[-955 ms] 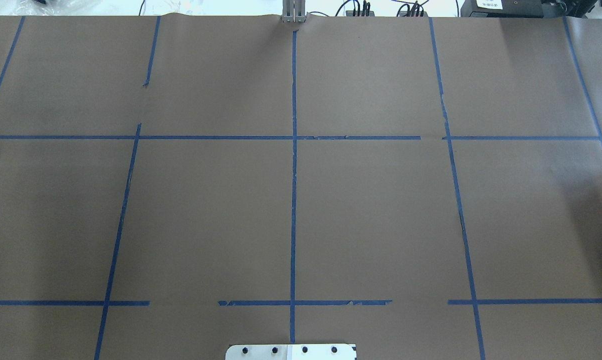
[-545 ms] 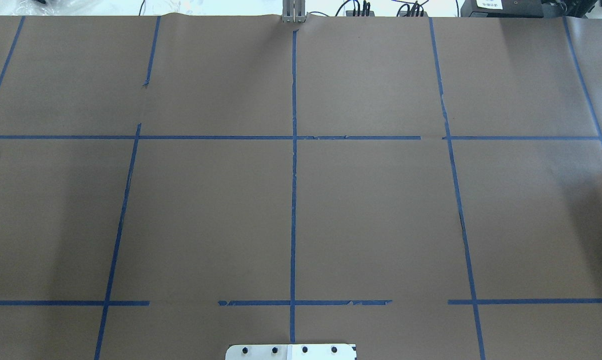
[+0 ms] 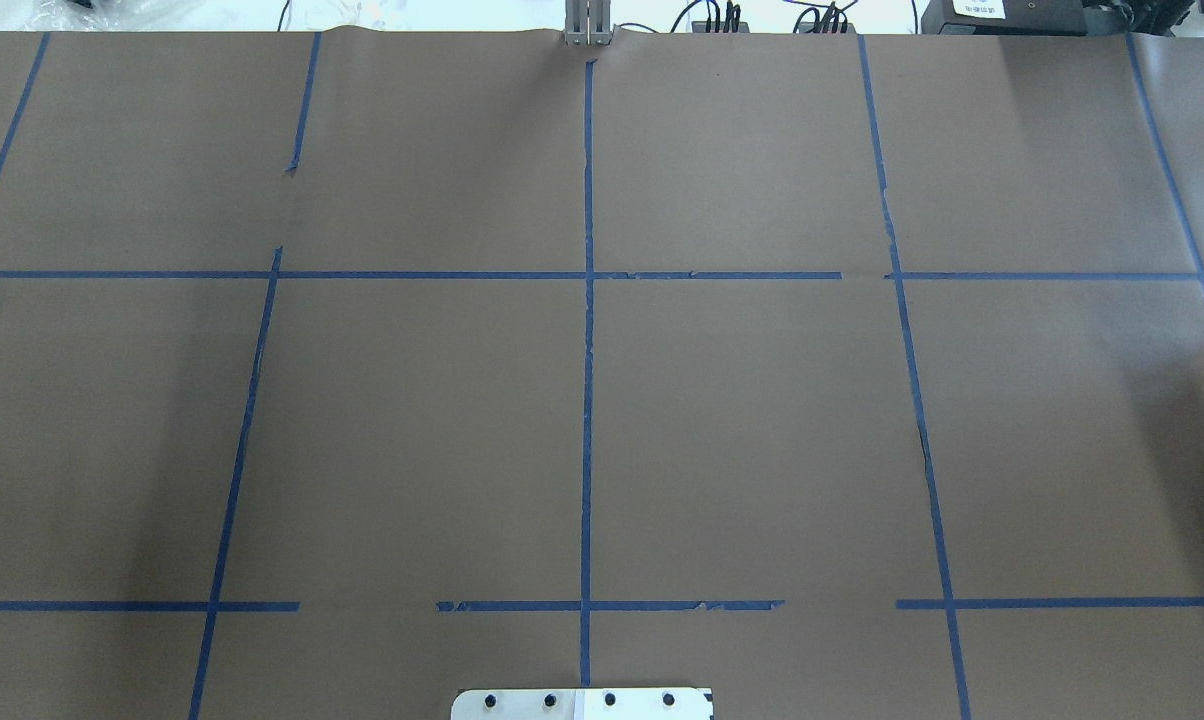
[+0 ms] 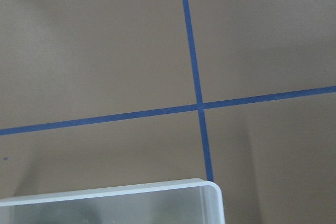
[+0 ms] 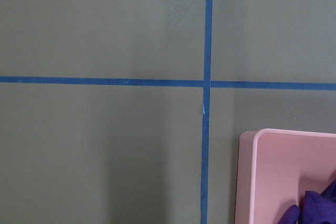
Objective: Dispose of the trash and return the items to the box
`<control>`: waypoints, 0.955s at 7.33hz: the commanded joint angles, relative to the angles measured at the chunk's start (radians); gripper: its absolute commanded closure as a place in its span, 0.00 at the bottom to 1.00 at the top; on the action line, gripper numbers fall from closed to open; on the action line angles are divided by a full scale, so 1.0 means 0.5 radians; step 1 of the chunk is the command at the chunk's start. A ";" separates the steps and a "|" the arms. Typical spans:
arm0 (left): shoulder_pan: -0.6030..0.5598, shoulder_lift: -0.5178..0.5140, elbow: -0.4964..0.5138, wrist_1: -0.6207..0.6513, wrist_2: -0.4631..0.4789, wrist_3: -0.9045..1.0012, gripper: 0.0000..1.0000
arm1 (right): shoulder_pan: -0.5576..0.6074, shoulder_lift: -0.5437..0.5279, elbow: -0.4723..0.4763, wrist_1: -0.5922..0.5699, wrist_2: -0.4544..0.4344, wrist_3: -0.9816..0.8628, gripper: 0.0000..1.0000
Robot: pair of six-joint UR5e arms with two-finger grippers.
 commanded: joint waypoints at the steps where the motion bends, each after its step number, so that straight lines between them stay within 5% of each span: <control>1: 0.023 -0.005 -0.019 0.030 0.004 0.002 0.00 | 0.000 0.000 -0.002 0.000 0.002 0.001 0.00; 4: -0.005 0.001 -0.001 0.350 0.001 0.393 0.00 | 0.000 0.000 -0.005 0.000 0.002 -0.002 0.00; 7: -0.005 -0.005 0.043 0.368 -0.020 0.376 0.00 | 0.000 0.000 -0.027 0.000 -0.001 -0.008 0.00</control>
